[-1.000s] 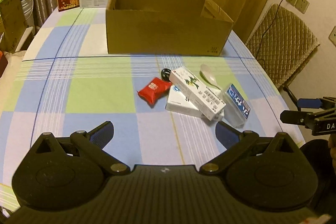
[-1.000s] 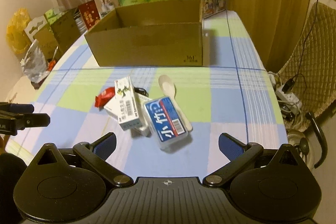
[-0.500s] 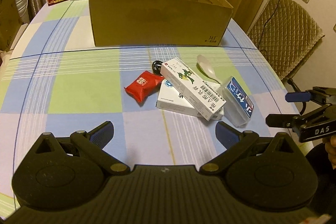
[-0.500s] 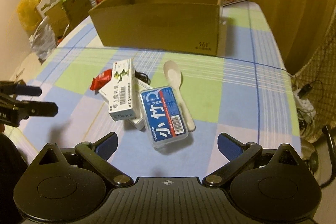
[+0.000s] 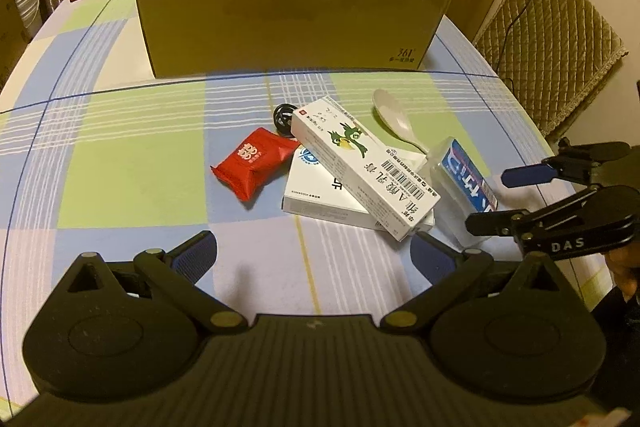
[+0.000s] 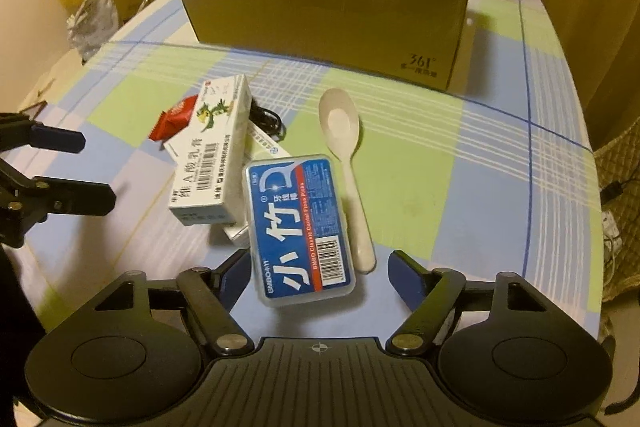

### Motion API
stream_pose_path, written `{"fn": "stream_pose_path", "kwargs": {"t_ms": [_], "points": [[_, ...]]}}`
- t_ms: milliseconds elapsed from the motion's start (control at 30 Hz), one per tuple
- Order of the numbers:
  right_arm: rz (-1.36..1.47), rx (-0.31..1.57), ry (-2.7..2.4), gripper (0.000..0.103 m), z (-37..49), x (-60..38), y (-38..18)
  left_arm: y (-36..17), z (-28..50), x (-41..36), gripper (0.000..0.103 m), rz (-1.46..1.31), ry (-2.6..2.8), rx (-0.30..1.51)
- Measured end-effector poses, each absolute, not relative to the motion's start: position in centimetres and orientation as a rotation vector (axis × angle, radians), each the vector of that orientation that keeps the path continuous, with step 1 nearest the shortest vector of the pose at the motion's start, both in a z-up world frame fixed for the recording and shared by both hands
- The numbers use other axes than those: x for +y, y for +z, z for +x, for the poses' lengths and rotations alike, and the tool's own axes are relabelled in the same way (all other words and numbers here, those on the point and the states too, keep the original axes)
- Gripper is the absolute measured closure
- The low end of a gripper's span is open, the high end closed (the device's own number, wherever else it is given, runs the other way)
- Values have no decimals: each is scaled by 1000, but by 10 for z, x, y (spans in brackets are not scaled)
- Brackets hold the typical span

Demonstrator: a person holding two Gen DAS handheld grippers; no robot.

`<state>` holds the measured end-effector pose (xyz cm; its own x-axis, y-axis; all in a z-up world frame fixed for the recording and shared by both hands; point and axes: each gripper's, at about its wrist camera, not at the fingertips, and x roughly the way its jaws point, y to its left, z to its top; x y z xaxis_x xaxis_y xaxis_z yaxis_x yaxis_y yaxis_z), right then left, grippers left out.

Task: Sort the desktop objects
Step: 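Grasp the blue-labelled toothpick case with the right tool, then grasp the white bird-printed ointment box with the left tool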

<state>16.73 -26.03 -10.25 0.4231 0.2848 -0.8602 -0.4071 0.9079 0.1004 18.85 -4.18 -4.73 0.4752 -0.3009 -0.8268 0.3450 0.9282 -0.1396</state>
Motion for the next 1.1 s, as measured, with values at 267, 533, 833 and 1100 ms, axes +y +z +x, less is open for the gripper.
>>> {"fn": "stream_pose_path", "kwargs": {"t_ms": [267, 533, 833, 1100], "points": [[-158, 1071, 457, 48, 169, -252, -111, -51, 190, -38, 2, 36, -394, 1007], [-181, 1045, 506, 48, 150, -230, -102, -50, 189, -33, 3, 13, -388, 1010], [-180, 1033, 412, 48, 148, -236, -90, -53, 195, -49, 16, -16, -428, 984], [-140, 1071, 319, 48, 153, -259, -92, -65, 217, -90, 39, 79, -447, 964]]}}
